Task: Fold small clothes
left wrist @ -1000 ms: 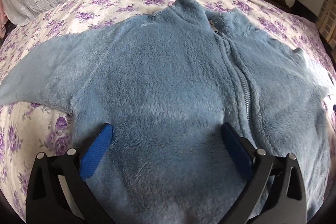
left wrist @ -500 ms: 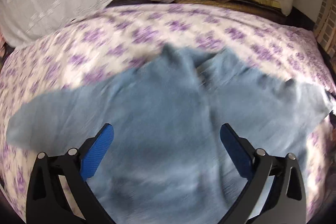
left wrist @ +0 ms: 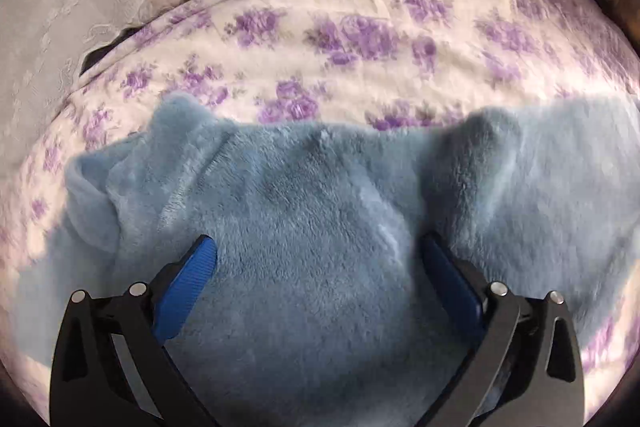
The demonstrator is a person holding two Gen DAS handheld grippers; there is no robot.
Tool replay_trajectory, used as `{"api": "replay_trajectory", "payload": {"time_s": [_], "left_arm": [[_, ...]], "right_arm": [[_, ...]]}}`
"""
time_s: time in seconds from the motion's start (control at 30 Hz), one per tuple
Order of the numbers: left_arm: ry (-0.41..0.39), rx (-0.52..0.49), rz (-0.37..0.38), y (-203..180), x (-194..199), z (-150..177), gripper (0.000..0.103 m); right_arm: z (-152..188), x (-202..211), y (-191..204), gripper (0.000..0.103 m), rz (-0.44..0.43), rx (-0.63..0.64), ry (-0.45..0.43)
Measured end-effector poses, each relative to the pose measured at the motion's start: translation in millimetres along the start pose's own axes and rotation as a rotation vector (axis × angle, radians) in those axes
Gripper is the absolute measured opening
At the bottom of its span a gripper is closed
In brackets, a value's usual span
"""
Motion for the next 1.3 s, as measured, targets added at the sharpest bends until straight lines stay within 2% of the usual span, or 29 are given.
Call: {"api": "replay_trajectory", "payload": {"time_s": [0.03,0.13,0.2,0.3,0.5,0.63,0.93,1.0,1.07,1.3], "left_arm": [[-0.002,-0.002,-0.003,0,0,3,0.099],[0.014,-0.024,0.006,3,6,2,0.099],[0.013,-0.033,0.028,8,12,4,0.099],[0.012,-0.039,0.047,16,18,11,0.099],[0.020,-0.054,0.084,33,32,13,0.099],[0.002,-0.045,0.085,41,41,8,0.099],[0.032,0.046,0.244,53,40,-13,0.099],[0.021,0.043,0.242,55,43,-12,0.098],[0.010,0.040,0.201,61,44,-10,0.098],[-0.051,0.114,0.149,121,60,-1,0.098]], "right_arm": [[-1,-1,4,0.037,-0.003,0.018,0.002],[1,-5,9,0.020,0.075,0.067,-0.006],[3,-4,10,0.011,0.077,0.077,-0.013],[14,8,19,0.011,0.058,0.137,-0.034],[58,15,94,0.011,0.029,0.405,-0.007],[101,5,144,0.011,-0.003,0.548,0.061],[215,-23,211,0.011,-0.051,0.763,0.228],[233,-31,216,0.011,-0.048,0.783,0.264],[249,-38,223,0.011,-0.029,0.804,0.268],[287,-54,271,0.013,-0.059,0.882,0.312]]}}
Point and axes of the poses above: each gripper's, at about its wrist camera, not at the fingertips, and x roughly against the way its jaws point, y to its left, z to its underside, the point moved 2 cm from there along -x, roughly the way its jaws point, and after that the axes turned 14 degrees about y, right-handed, at the moved point
